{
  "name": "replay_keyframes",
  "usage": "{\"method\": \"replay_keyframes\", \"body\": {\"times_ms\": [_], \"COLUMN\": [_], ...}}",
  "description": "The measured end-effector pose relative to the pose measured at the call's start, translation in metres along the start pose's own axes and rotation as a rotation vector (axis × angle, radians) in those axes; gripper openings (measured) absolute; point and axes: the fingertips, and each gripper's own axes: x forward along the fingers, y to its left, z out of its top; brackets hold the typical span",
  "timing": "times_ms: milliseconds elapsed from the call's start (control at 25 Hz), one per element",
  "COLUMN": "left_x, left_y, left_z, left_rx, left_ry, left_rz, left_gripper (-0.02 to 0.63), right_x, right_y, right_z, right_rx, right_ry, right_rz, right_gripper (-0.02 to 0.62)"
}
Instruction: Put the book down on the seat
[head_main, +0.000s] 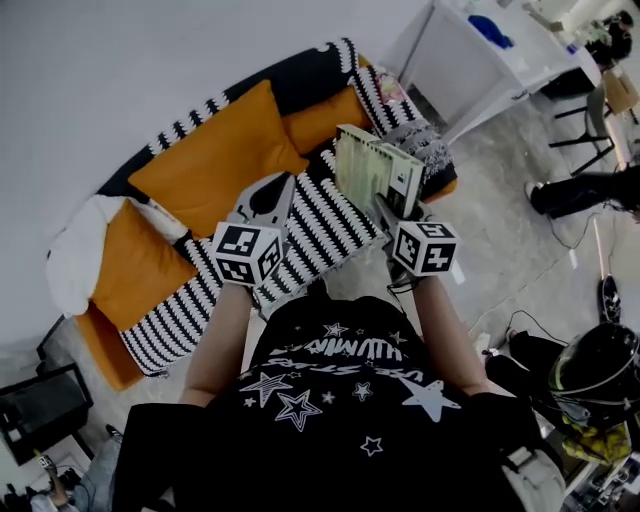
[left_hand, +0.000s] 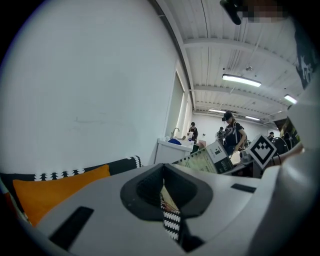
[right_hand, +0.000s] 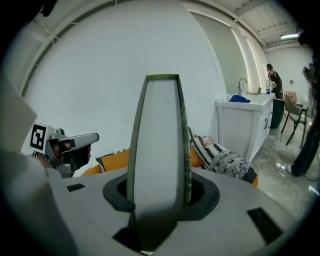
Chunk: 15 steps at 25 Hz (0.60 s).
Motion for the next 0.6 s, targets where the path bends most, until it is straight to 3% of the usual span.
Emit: {"method": "replay_keyframes", "body": {"times_ms": [600], "left_x": [0.044], "left_y": [0.003], "left_z": [-0.010], "left_rx": [-0.015], "left_ry": [0.059], "left_rz": [-0.063], "left_gripper": [0.008], "right_x": [0.018], "right_y": [-0.043], "right_z": [-0.002], "right_rx": [0.024], "right_ry": [0.062], "right_rz": [-0.083], "right_gripper": [0.173]}}
